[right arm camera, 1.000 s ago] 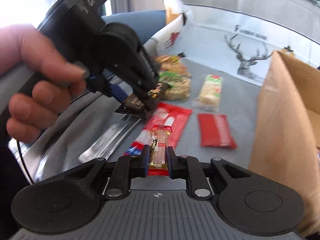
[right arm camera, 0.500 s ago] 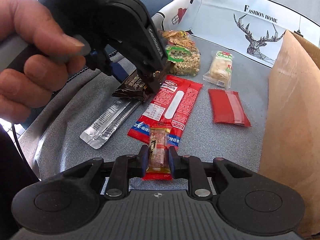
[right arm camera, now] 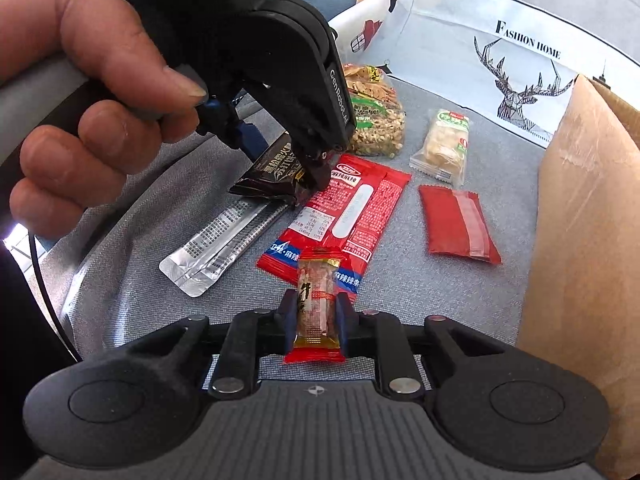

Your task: Organize snacks

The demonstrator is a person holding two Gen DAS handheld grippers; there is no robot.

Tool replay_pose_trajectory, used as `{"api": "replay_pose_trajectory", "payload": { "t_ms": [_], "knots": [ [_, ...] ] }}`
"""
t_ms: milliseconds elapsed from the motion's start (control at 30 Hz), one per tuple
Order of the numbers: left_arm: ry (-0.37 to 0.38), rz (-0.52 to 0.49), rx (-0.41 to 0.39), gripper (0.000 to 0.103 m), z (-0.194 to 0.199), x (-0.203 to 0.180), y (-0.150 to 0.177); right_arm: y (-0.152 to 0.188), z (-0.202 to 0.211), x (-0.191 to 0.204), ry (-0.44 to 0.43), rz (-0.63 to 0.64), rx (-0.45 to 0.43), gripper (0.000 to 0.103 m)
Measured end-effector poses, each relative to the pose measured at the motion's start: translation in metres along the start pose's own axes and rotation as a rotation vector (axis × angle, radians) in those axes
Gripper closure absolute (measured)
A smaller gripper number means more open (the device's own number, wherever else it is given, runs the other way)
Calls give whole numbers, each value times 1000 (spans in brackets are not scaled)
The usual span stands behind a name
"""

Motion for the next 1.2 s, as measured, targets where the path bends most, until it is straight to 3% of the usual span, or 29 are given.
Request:
{"api": "replay_pose_trajectory", "payload": {
  "t_ms": [367,700,833,967,1200],
  "knots": [
    [36,62,-103,61,37,2,-10,-19,38,-7,49,-9,-117,85],
    [76,99,-228,61,83,-13,-21,-50,116,-29,100,-29,-293,85],
    [61,82,-315,61,100,-22,-28,-67,156,-57,131,-75,-381,85],
    [84,100,-352,61,109,-30,-34,-82,198,-96,181,-96,-456,85],
    [120,82,-394,61,121,-53,-39,-71,228,-183,300,-170,-490,85]
  ]
}}
Point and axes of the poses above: each gripper's, at about its wrist camera, not at the fingertips, and z roughly against the way its jaws point, x to its left, y to its underside, the point moved 8 cm from there along -z, roughly the way its jaws point, and after that the axes turned 11 degrees about -y, right-handed, at the moved point
